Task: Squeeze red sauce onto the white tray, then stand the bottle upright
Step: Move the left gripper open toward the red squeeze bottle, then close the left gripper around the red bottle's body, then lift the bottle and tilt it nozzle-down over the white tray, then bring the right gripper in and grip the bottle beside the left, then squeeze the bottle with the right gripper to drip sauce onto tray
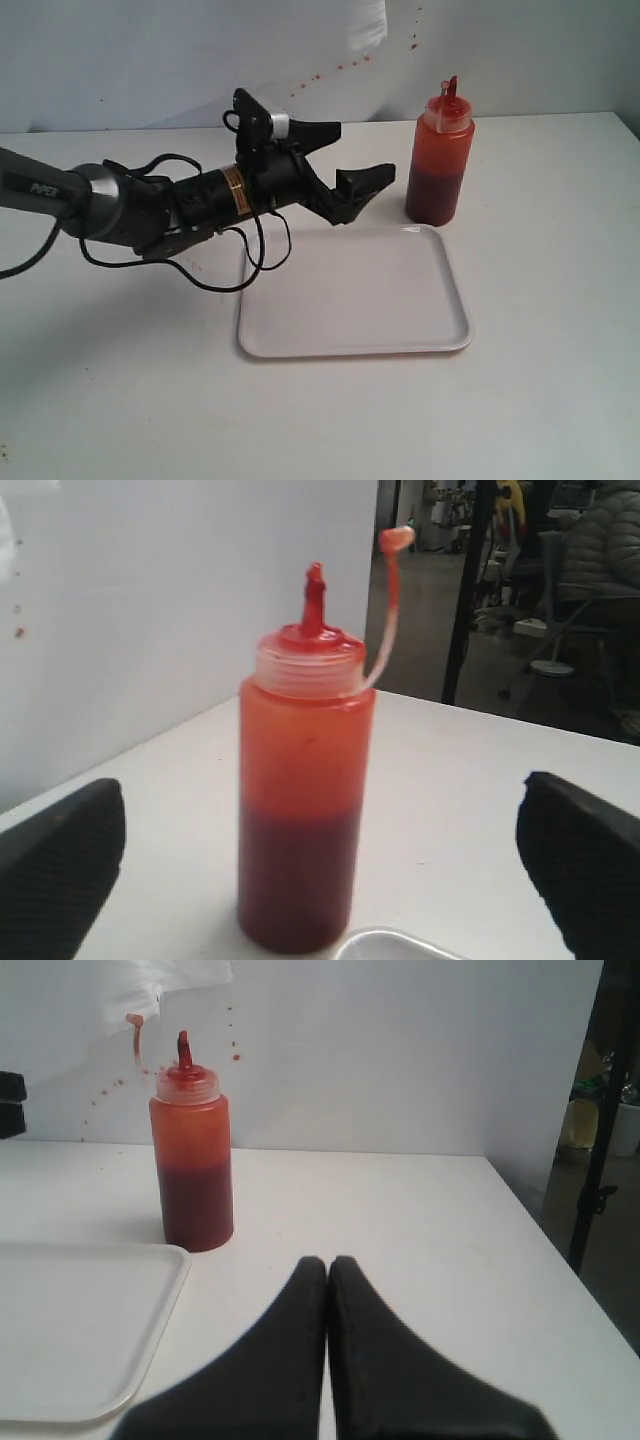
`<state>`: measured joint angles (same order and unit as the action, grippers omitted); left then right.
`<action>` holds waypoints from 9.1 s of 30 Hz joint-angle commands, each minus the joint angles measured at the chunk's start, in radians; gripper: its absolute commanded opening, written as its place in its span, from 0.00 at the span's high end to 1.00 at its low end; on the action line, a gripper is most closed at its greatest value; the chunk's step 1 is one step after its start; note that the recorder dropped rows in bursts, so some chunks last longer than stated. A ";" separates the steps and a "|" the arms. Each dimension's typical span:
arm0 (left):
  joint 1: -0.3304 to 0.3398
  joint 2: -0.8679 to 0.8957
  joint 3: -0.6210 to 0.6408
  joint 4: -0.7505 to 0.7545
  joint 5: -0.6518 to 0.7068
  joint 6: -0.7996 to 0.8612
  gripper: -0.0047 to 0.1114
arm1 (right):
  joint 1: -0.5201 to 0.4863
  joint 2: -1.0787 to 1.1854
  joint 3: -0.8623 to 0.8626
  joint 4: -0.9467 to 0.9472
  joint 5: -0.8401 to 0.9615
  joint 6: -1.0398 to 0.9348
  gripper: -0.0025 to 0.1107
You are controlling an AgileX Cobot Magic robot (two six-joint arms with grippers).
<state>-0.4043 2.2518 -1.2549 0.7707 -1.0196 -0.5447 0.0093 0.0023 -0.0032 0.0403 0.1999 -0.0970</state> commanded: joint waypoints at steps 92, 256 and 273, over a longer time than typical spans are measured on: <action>-0.187 -0.037 -0.379 -0.206 0.639 -0.026 0.96 | 0.003 -0.002 0.003 0.001 -0.002 0.004 0.98; -0.136 -0.507 0.098 0.450 0.926 1.705 0.96 | 0.412 1.942 -1.315 -1.711 -0.760 1.444 0.86; -0.136 -0.507 0.098 0.450 0.926 1.705 0.96 | 0.412 1.942 -1.315 -1.697 -0.762 1.440 0.24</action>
<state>-0.5259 1.7562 -1.1500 1.2178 -0.0585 1.1508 0.4175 1.9509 -1.3096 -1.6989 -0.5578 1.3338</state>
